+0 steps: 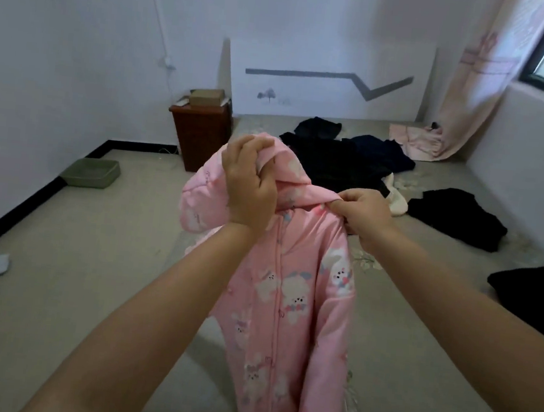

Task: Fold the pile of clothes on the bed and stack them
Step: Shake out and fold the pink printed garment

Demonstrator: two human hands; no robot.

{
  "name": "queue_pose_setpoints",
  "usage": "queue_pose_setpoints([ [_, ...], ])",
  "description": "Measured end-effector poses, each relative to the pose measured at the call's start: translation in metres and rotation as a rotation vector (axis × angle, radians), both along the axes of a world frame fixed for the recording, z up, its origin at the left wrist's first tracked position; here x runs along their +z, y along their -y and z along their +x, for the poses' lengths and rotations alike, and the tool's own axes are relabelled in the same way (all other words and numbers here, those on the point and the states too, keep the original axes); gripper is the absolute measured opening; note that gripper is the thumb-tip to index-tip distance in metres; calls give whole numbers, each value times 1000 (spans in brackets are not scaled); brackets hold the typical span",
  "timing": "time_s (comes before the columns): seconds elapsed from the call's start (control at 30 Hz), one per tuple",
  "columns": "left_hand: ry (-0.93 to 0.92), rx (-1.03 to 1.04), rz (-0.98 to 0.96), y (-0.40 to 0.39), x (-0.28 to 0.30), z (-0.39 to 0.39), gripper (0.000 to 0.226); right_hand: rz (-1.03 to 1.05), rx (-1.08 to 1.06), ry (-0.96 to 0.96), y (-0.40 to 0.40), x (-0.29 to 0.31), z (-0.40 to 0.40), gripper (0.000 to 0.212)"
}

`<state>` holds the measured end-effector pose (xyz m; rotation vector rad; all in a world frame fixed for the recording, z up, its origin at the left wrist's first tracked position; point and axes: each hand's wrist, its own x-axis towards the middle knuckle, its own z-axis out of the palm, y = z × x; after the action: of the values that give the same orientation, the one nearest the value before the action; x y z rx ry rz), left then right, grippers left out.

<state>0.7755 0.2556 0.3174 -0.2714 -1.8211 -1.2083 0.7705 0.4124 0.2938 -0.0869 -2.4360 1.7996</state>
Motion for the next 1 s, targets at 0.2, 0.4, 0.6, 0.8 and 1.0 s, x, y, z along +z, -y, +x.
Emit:
queue_pose_setpoints([
  [0.2, 522, -162, -711, -28, -100, -130, 53, 50, -154, 234, -44, -88, -142, 38],
  [0.4, 1043, -223, -926, -13, -258, -138, 53, 379, -11, 512, -90, -229, -169, 38],
  [0.6, 1465, -181, -767, -17, -369, -112, 52, 637, -43, 697, -139, -346, -157, 39],
  [0.8, 1593, -66, -203, -40, -445, -107, 47, 540, 16, 753, -156, -413, -123, 71],
  [1.0, 1495, 132, -17, -46, -463, -114, 36, 711, -52, 630, -144, -427, -119, 61],
])
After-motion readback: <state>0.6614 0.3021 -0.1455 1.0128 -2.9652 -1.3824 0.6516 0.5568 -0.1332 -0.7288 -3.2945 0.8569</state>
